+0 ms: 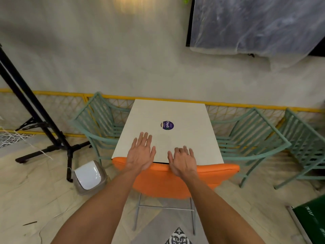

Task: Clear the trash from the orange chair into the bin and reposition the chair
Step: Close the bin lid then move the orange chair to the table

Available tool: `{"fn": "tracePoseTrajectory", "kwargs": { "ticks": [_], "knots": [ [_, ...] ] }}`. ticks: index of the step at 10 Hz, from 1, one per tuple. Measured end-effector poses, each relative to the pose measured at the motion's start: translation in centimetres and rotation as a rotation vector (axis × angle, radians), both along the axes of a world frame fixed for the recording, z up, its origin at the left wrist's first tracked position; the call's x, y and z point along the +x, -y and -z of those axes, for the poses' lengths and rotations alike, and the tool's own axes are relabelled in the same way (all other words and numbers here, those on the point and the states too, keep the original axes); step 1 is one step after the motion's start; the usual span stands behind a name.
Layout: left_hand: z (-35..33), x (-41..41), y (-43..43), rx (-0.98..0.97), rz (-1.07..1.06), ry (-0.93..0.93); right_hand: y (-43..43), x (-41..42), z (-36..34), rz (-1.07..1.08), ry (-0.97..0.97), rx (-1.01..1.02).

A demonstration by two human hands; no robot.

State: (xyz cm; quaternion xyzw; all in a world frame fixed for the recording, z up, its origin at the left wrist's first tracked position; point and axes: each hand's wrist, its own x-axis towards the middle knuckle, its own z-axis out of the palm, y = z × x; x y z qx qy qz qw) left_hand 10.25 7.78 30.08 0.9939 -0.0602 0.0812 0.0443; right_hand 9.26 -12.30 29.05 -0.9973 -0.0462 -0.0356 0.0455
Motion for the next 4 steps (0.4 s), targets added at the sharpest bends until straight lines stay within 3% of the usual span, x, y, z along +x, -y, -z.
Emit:
{"fn": "tracePoseTrajectory", "kwargs": {
  "ticks": [2,4],
  "knots": [
    [-9.6,4.3,-1.8,0.025,-0.009,0.257,-0.7,4.3,-10.8,-0.042,0.186,-0.008],
    [-23.4,7.4,-1.4,-0.064,0.016,0.492,-1.7,8.7,-24.8,-0.062,0.477,0.018]
  ]
}}
